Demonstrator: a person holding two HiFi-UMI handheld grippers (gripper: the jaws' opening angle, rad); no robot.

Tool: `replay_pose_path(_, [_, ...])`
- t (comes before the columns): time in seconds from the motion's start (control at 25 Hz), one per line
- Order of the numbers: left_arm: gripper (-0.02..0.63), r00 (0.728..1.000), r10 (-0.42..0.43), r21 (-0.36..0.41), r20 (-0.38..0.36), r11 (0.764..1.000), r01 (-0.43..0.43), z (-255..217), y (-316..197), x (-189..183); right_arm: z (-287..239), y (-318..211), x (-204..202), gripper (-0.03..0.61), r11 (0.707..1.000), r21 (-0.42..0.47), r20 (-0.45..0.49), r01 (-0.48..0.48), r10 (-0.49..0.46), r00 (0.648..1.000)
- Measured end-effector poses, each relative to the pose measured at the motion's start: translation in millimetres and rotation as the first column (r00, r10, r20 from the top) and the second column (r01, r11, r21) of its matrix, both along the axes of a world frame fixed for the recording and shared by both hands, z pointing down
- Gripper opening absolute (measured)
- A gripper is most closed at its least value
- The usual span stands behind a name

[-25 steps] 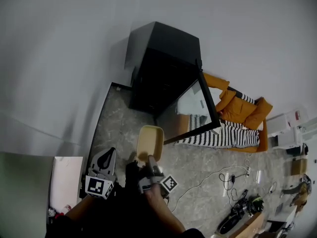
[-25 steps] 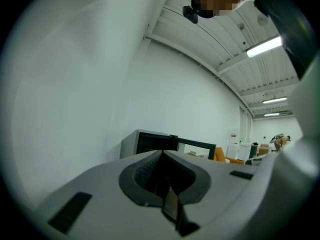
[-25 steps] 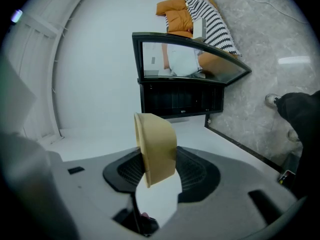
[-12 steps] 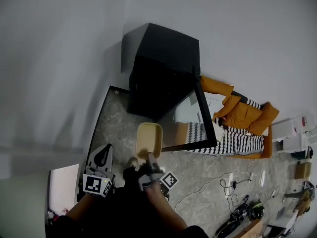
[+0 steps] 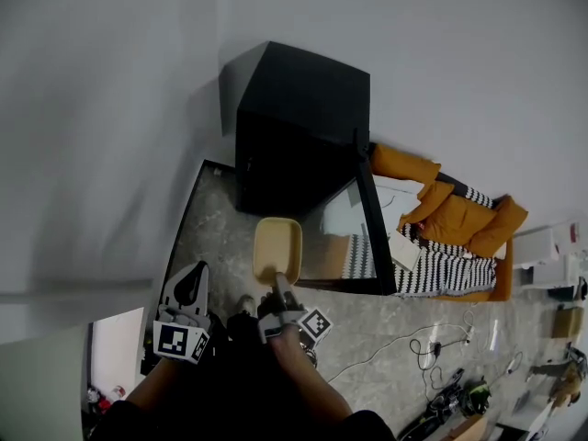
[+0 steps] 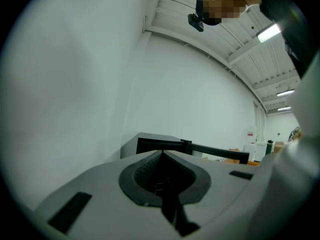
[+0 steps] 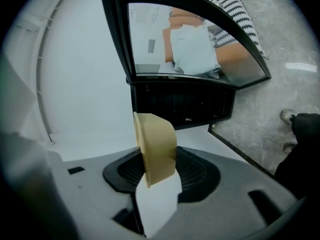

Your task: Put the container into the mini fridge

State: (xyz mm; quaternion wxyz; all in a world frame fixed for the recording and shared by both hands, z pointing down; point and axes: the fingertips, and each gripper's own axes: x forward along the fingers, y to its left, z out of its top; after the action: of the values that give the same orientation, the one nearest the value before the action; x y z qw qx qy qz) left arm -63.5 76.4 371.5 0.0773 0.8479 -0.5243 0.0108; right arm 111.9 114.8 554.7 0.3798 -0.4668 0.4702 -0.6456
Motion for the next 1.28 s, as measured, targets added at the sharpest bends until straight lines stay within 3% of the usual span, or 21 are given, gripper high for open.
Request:
replay_pose_path(0.24, [0.005, 1.000, 0.006, -0.015, -0.002, 1.000, -0.006, 1.8, -23.2, 9.5, -1.8, -32.4, 6.9, 0.166, 1.000, 0.011, 0.013, -0.013, 0.013, 1.000])
replay_pose_path(0.72, [0.005, 0.994, 0.109, 0.012, -0.013, 0.994, -0.109, 8.3, -111.5, 21.2, 7.7, -108.0, 8.6, 0.166, 0.997, 0.008, 0.015, -0.077, 0.076, 0.997])
replay_pose_path(1.28, [0.005, 0.976, 0.220, -0.005, -0.006, 0.976, -0.220, 34.3, -198.1, 28.2, 64.1, -180.1, 0.6, 0.166, 0.989, -0.052, 0.006, -0.140, 0.141, 0.990])
